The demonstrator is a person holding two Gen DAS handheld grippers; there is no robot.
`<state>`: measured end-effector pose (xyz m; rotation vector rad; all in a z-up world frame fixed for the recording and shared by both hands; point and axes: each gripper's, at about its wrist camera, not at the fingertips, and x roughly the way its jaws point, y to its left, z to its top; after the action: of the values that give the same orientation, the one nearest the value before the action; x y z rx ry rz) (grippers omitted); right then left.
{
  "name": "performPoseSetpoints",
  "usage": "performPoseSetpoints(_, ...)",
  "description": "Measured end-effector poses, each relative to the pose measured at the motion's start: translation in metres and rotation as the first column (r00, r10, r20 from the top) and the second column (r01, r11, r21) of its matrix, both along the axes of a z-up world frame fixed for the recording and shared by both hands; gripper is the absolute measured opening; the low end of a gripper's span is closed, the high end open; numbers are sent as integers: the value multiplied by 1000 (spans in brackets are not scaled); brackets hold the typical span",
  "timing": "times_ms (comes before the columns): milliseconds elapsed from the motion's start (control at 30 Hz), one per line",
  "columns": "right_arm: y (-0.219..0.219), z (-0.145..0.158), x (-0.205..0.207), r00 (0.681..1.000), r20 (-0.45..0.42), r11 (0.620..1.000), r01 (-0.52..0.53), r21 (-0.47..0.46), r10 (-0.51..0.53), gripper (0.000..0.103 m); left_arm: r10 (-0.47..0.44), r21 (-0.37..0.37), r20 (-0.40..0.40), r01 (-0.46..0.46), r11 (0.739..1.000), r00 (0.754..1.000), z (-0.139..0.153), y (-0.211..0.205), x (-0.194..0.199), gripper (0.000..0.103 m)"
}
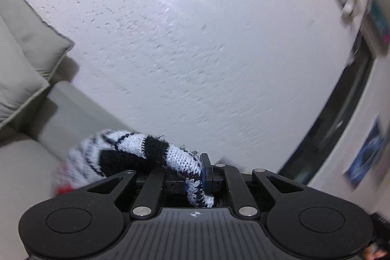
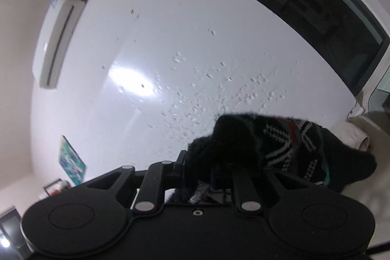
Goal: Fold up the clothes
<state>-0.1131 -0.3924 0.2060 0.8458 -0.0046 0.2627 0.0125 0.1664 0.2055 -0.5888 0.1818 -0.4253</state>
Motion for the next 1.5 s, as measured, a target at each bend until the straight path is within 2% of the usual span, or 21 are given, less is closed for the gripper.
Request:
performPoseSetpoints(67, 5, 13, -23, 999, 43, 1000, 9, -25, -8, 16, 16, 11, 75, -17, 1000, 997, 18, -9, -22, 8)
performPoseSetpoints(133, 9, 23, -41, 995, 96, 999, 31, -32, -28, 16, 32, 5, 112, -33, 999, 993, 34, -8, -36, 8)
performPoseSetpoints(233, 12, 30, -45, 991, 122, 998, 51, -33, -47, 16, 24, 2, 97, -25, 1000, 995, 46, -9, -25, 8)
performPoseSetpoints(300, 17, 28, -26, 994, 94, 997, 57, -46, -53, 16, 22, 20, 67, -23, 1000, 998, 45, -13, -9, 8)
performPoseSetpoints(400, 27, 20, 17, 997, 36, 994, 73, -80, -70, 16, 36, 78, 10, -37, 996, 999, 27, -21, 36, 8)
performPoseSetpoints(533, 40, -11, 97, 987, -130, 988, 80, -135, -98, 16, 79, 186, -136, -52, 981, 988, -20, -21, 113, 8)
performPoseSetpoints(633, 46, -39, 166, 962, -252, 986, 70, -151, -107, 16, 99, 238, -201, -50, 970, 974, -33, -32, 171, 8)
performPoseSetpoints(700, 47, -41, 191, 953, -274, 984, 85, -158, -126, 16, 90, 258, -128, -54, 965, 988, -13, -38, 179, 8)
performPoseSetpoints(800, 39, -30, 190, 967, -205, 979, 118, -166, -152, 16, 62, 291, 30, -68, 954, 998, 9, -43, 161, 8)
performPoseSetpoints(867, 32, -33, 181, 965, -200, 972, 128, -198, -168, 16, 49, 319, 59, -65, 946, 997, 2, -45, 148, 8)
performPoseSetpoints(967, 30, -74, 176, 953, -262, 972, 96, -215, -152, 16, 33, 315, -5, -30, 949, 999, -46, -45, 138, 8)
performPoseSetpoints(1067, 31, -126, 172, 928, -349, 973, 54, -225, -133, 16, 52, 358, -116, -7, 934, 992, -129, -52, 128, 8)
performPoseSetpoints(1133, 37, -165, 170, 901, -411, 968, 38, -246, -140, 16, 69, 383, -208, 17, 924, 976, -189, -58, 118, 8)
performPoseSetpoints(1233, 38, -228, 166, 834, -532, 963, 0, -268, -148, 16, 100, 392, -371, 58, 918, 923, -263, -63, 107, 8)
performPoseSetpoints(1300, 32, -273, 161, 769, -625, 965, -38, -258, -136, 16, 122, 394, -473, 86, 915, 873, -313, -65, 100, 8)
performPoseSetpoints(1367, 38, -306, 162, 709, -695, 961, -95, -261, -119, 16, 143, 392, -568, 114, 913, 810, -363, -68, 93, 8)
performPoseSetpoints(1433, 50, -321, 160, 679, -717, 938, -123, -325, -159, 17, 185, 446, -584, 122, 887, 791, -383, -72, 87, 8)
performPoseSetpoints(1500, 54, -325, 164, 665, -721, 919, -132, -373, -197, 17, 200, 459, -593, 124, 880, 780, -385, -73, 82, 9)
